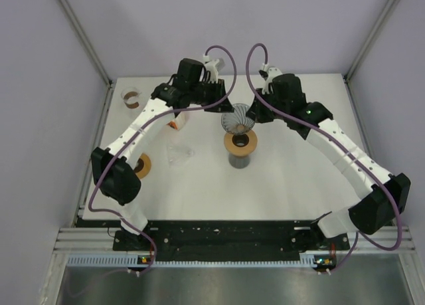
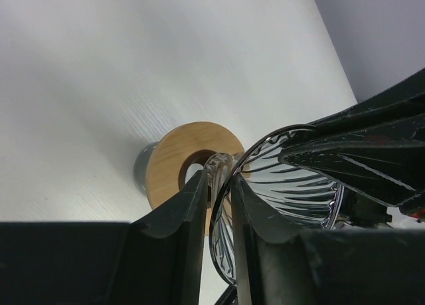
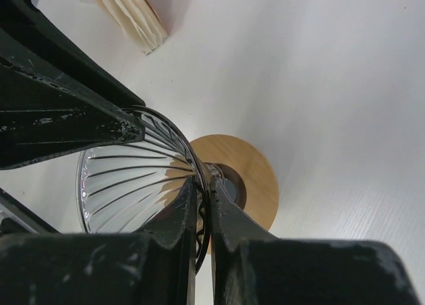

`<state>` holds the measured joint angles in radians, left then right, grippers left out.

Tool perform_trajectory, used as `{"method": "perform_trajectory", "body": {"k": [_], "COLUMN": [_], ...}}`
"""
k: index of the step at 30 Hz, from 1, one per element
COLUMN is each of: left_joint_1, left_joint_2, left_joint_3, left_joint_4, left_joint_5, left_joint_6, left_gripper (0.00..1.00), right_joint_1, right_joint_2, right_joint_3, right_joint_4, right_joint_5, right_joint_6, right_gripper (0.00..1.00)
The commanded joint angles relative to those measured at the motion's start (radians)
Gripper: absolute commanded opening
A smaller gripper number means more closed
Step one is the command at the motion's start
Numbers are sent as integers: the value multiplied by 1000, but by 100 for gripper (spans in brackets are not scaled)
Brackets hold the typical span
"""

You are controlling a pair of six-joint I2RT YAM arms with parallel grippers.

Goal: Place the coffee filter in the dripper

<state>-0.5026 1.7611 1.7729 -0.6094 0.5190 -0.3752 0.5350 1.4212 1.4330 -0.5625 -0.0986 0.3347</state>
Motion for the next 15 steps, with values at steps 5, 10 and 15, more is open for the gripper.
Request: {"method": "perform_trajectory", "body": {"k": [5, 10, 15], "left_joint_1": [-14, -25, -34], "left_joint_2": [-15, -23, -9], "left_joint_3": [-16, -44, -73], "left_joint_4": [-38, -33, -32], "left_joint_5": [-97, -99, -76], "left_joint_6": [53, 50, 30], "left_gripper": [28, 28, 20], "right_joint_1": [-10, -49, -69], "right_joint_2": [13, -1, -2], "right_joint_3": [-37, -98, -137], "right_joint_4": [22, 82, 127], "right_joint_5": [-35, -124, -168], "right_joint_6": [-13, 23, 43], "right_gripper": [0, 0, 0]}}
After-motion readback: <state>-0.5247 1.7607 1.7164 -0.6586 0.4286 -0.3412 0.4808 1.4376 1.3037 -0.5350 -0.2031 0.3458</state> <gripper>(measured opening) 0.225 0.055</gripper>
